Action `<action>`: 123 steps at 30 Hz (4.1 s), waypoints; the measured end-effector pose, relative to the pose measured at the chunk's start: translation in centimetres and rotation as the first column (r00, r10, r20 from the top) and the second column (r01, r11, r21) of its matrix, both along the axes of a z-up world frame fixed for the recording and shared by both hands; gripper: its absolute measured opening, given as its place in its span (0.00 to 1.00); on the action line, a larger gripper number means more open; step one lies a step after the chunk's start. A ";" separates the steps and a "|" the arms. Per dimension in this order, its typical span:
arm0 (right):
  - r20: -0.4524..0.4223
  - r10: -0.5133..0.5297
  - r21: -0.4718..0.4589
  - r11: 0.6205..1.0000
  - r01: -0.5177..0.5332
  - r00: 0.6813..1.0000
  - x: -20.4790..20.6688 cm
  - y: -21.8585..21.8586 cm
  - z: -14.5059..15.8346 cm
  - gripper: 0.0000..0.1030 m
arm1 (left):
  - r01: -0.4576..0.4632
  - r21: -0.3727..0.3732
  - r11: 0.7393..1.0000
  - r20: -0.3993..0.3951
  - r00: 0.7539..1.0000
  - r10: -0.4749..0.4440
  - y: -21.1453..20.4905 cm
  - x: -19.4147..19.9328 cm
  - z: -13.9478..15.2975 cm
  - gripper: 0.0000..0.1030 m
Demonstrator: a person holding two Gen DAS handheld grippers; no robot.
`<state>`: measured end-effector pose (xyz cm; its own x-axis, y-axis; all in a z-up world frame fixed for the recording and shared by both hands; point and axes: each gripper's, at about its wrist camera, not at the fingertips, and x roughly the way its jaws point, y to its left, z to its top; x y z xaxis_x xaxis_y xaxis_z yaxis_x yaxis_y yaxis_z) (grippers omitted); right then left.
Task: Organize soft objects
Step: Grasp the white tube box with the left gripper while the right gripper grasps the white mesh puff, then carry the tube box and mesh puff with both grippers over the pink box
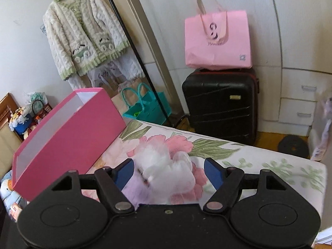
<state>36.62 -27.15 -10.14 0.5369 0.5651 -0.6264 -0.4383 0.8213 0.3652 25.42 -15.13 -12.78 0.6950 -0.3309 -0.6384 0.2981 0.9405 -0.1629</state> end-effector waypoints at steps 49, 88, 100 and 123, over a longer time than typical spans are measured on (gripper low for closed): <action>0.110 -0.105 -0.131 0.984 0.119 0.988 -11.0 0.8 -1.3 0.38 | 0.053 -0.055 0.997 -0.038 0.998 -0.056 2.9 -5.7 -0.1 0.37; 0.131 0.039 -0.192 0.981 -0.013 0.991 -28.4 9.7 2.1 0.40 | 0.044 -0.046 0.998 -0.013 0.999 -0.045 14.4 -15.6 3.3 0.37; 0.187 0.187 -0.089 0.981 -0.173 0.964 -28.7 14.0 6.7 0.41 | 0.028 -0.028 0.999 0.024 0.999 -0.027 22.8 -18.2 8.6 0.37; 0.266 0.223 -0.035 0.975 -0.221 0.938 -13.5 23.3 9.5 0.42 | -0.167 -0.089 0.982 0.063 0.983 0.173 30.0 -4.5 11.1 0.37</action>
